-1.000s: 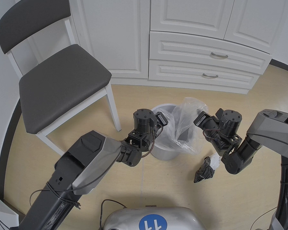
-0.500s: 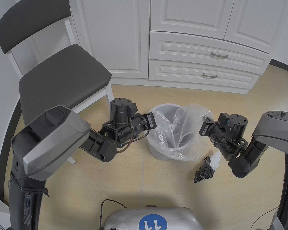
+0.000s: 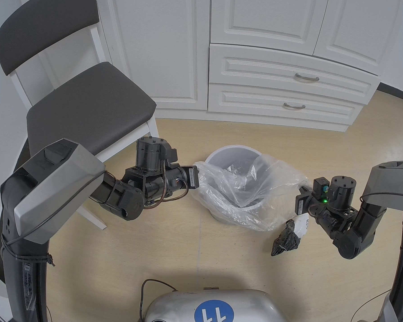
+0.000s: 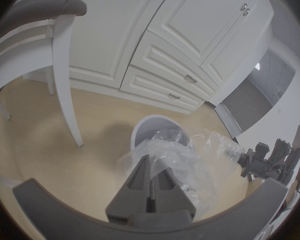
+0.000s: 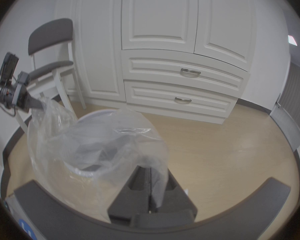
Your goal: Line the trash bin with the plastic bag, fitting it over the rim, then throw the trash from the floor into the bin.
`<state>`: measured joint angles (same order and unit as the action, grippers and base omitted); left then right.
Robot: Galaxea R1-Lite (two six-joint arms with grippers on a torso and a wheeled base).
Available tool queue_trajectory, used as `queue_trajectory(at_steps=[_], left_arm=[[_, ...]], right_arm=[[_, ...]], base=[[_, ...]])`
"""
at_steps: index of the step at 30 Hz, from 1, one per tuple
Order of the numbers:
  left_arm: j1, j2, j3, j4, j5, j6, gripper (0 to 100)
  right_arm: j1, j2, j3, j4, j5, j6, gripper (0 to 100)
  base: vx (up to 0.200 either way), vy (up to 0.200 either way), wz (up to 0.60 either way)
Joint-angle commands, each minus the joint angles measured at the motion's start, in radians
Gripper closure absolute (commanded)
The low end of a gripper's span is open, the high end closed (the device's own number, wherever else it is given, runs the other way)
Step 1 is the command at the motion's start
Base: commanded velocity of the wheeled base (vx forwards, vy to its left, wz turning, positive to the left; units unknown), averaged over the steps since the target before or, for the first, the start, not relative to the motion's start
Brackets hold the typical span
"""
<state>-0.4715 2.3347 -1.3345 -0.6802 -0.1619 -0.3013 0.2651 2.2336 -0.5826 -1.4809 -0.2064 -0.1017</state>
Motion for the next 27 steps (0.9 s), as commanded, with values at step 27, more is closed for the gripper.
queue_trajectory(at_steps=[27], left_arm=[[0.037,0.137,-0.144,-0.027,0.076,0.036,100]], right_arm=[[0.000,0.172,-0.059,-0.090,-0.064,-0.073,100]], base=[[0.000,0.000,0.00]])
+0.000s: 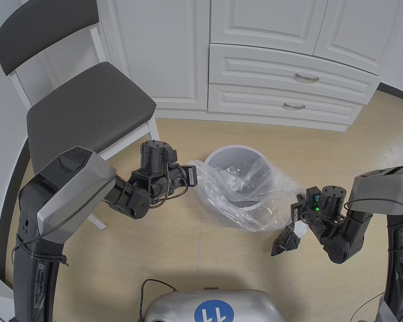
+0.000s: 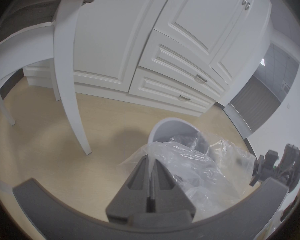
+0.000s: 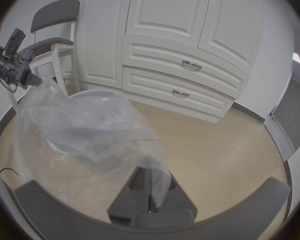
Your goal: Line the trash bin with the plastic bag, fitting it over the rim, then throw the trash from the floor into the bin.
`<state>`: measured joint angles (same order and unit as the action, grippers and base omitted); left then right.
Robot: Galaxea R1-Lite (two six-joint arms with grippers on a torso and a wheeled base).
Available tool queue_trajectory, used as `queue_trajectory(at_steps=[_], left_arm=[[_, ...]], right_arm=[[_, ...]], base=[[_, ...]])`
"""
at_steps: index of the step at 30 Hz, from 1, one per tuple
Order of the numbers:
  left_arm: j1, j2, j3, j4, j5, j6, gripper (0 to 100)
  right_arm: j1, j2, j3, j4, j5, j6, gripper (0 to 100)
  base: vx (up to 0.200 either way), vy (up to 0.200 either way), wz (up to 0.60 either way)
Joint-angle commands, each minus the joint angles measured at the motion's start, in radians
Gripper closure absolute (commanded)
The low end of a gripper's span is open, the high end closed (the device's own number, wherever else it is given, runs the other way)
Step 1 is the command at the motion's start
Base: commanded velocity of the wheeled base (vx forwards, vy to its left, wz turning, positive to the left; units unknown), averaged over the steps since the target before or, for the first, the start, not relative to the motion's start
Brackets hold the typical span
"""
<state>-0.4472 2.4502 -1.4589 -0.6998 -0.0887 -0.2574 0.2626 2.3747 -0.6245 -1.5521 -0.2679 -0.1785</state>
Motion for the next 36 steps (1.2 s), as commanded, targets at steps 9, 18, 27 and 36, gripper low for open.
queue_trajectory(at_steps=[9,18,27,36], left_arm=[[0.018,0.019,-0.044,-0.147,0.000,-0.108,100],[0.012,0.073,-0.086,-0.152,0.006,-0.108,100],[0.027,0.064,-0.061,-0.127,0.003,-0.094,100],[0.039,0.061,0.009,-0.133,-0.014,-0.017,100]], right_arm=[[0.006,-0.032,-0.075,-0.019,-0.005,0.085,100],[0.003,0.005,-0.090,-0.019,-0.002,0.094,100],[-0.040,0.058,-0.078,-0.019,0.009,0.082,100],[-0.046,0.087,-0.080,-0.019,0.009,0.079,100]], base=[[0.000,0.000,0.00],[0.000,0.000,0.00],[0.000,0.000,0.00],[0.000,0.000,0.00]])
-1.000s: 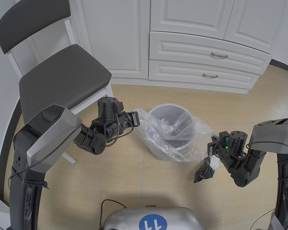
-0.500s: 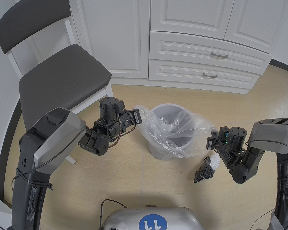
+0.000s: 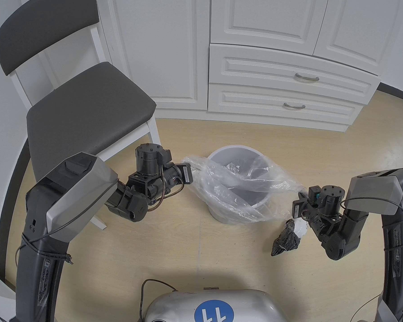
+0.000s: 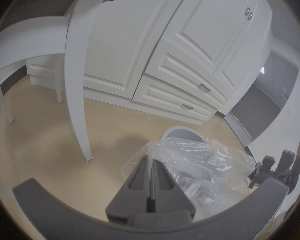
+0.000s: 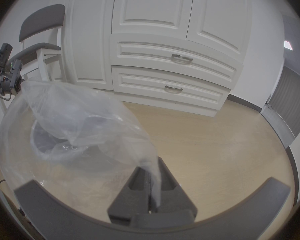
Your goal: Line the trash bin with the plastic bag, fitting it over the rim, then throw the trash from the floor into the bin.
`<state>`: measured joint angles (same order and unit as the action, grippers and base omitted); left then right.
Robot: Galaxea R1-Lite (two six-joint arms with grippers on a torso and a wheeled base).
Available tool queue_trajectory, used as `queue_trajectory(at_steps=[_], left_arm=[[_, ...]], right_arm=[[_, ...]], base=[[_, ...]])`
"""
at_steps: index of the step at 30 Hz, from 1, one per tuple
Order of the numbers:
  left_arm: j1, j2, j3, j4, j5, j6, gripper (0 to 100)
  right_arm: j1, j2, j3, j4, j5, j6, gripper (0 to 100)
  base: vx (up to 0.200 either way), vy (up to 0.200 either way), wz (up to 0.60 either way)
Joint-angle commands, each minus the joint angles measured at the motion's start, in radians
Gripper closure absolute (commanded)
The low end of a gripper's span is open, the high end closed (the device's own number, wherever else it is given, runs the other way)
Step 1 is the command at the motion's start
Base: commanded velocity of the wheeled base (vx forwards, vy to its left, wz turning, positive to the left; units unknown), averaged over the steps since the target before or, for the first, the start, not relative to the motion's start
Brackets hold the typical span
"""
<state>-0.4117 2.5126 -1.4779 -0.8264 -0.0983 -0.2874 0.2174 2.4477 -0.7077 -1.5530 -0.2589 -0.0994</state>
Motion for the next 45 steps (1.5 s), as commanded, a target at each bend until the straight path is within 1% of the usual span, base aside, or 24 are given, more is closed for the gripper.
queue_trajectory(at_steps=[1,8,9,11,14,16,17,18,19,21,25,26,27,28,31,32,34,38,39,40,41,43,44,45], left_arm=[[0.004,-0.003,0.036,-0.014,-0.009,0.021,100],[-0.004,-0.057,0.102,-0.036,-0.035,0.028,100],[-0.004,-0.058,0.103,-0.037,-0.037,0.028,100],[-0.010,-0.077,0.131,-0.065,-0.050,0.027,100],[-0.025,-0.084,0.149,-0.100,-0.050,0.027,100],[-0.036,-0.090,0.156,-0.115,-0.049,0.027,100],[-0.038,-0.092,0.156,-0.115,-0.049,0.027,100],[-0.038,-0.092,0.156,-0.115,-0.049,0.027,100],[-0.039,-0.089,0.151,-0.117,-0.049,0.025,100],[-0.039,-0.083,0.143,-0.117,-0.049,0.024,100],[-0.042,-0.051,0.099,-0.160,-0.040,0.007,100],[-0.044,-0.047,0.097,-0.165,-0.040,0.007,100],[-0.044,-0.037,0.085,-0.192,-0.035,-0.001,100],[-0.042,-0.031,0.079,-0.200,-0.035,-0.004,100],[-0.035,-0.026,0.062,-0.191,-0.035,-0.007,100],[-0.032,-0.023,0.054,-0.189,-0.035,-0.009,100],[-0.024,-0.015,0.039,-0.189,-0.035,-0.013,100],[-0.022,-0.014,0.024,-0.191,-0.035,-0.032,100],[-0.021,-0.015,0.018,-0.191,-0.031,-0.042,100],[-0.021,-0.018,0.011,-0.195,-0.021,-0.052,100],[-0.021,-0.021,0.007,-0.198,-0.012,-0.058,100],[-0.022,-0.028,0.016,-0.206,-0.008,-0.064,100],[-0.024,-0.031,0.019,-0.208,-0.008,-0.064,100],[-0.029,-0.040,0.027,-0.212,-0.006,-0.064,100]], right_arm=[[0.000,0.014,0.005,-0.018,0.000,-0.002,100],[0.020,-0.013,0.047,-0.018,0.001,0.000,100],[0.022,-0.015,0.050,-0.018,0.001,0.000,0],[0.030,-0.030,0.071,-0.018,0.004,-0.002,0],[0.026,-0.079,0.165,-0.018,0.076,-0.008,0],[0.010,-0.128,0.258,-0.018,0.227,-0.036,0],[0.002,-0.137,0.275,-0.018,0.265,-0.042,0],[0.002,-0.137,0.275,-0.018,0.265,-0.042,0],[-0.020,-0.160,0.312,-0.018,0.348,-0.045,0],[-0.029,-0.176,0.330,-0.018,0.385,-0.043,0],[-0.099,-0.228,0.393,-0.018,0.553,-0.043,0],[-0.105,-0.231,0.398,-0.018,0.567,-0.045,0],[-0.139,-0.248,0.418,-0.018,0.647,-0.046,0],[-0.165,-0.257,0.430,-0.018,0.707,-0.051,0],[-0.230,-0.271,0.445,-0.018,0.830,-0.077,0],[-0.245,-0.271,0.447,-0.018,0.857,-0.091,0],[-0.267,-0.271,0.442,-0.018,0.885,-0.112,0],[-0.254,-0.280,0.433,-0.018,0.877,-0.115,0],[-0.236,-0.294,0.432,-0.018,0.856,-0.115,0],[-0.202,-0.309,0.432,-0.018,0.819,-0.114,0],[-0.170,-0.320,0.432,-0.018,0.767,-0.111,0],[-0.093,-0.337,0.430,-0.018,0.622,-0.106,0],[-0.067,-0.342,0.428,-0.018,0.580,-0.105,0],[-0.006,-0.345,0.422,-0.018,0.484,-0.095,0]], base=[[0.000,0.000,0.00],[0.000,0.000,0.00],[0.000,0.000,0.00],[0.000,0.000,0.00],[0.000,0.000,0.00],[0.000,0.000,0.00],[0.000,0.000,0.00],[0.000,0.000,0.00],[0.000,0.000,0.00],[0.000,0.000,0.00],[0.000,0.000,0.00],[0.000,0.000,0.00],[0.000,0.000,0.00],[0.000,0.000,0.00],[0.000,0.000,0.00],[0.000,0.000,0.00],[0.000,0.000,0.00],[0.000,0.000,0.00],[0.000,0.000,0.00],[0.000,0.000,0.00],[0.000,0.000,0.00],[0.000,0.000,0.00],[0.000,0.000,0.00],[0.000,0.000,0.00]])
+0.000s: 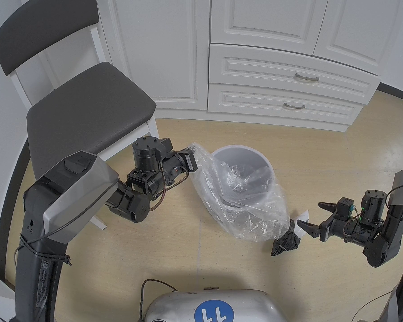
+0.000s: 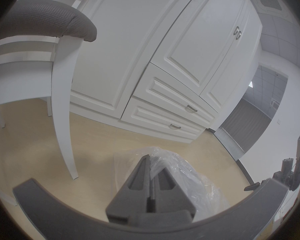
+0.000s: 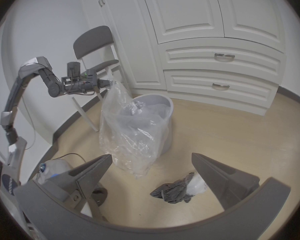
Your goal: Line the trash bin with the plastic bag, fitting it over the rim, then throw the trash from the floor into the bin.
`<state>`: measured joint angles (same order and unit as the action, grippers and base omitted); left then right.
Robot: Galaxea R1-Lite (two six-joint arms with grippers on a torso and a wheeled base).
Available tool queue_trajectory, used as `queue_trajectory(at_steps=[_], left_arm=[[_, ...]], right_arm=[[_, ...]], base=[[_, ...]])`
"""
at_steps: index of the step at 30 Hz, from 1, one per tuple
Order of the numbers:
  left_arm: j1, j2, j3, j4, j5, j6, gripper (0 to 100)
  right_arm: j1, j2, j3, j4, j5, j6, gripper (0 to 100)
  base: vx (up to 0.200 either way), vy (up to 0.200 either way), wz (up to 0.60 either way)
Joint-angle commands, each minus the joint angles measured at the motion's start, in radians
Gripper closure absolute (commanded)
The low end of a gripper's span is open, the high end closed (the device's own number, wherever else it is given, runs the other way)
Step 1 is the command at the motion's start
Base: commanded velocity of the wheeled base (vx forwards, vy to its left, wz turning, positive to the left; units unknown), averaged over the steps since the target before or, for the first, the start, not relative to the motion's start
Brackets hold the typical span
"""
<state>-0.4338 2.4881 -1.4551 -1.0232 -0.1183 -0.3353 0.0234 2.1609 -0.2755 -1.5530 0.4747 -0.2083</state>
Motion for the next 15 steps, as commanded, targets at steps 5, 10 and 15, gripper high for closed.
queue_trajectory(at_steps=[5,10,15], left_arm=[[-0.025,-0.025,0.033,-0.037,0.014,-0.016,100],[-0.023,-0.021,0.035,-0.043,0.012,-0.013,100],[-0.016,-0.021,0.035,-0.043,0.008,-0.011,100]], right_arm=[[0.372,-0.058,-0.045,-0.018,-0.475,0.081,0],[0.535,-0.059,-0.123,-0.018,-0.686,0.155,0],[0.625,-0.045,-0.217,-0.018,-0.688,0.044,0]], base=[[0.000,0.000,0.00],[0.000,0.000,0.00],[0.000,0.000,0.00]])
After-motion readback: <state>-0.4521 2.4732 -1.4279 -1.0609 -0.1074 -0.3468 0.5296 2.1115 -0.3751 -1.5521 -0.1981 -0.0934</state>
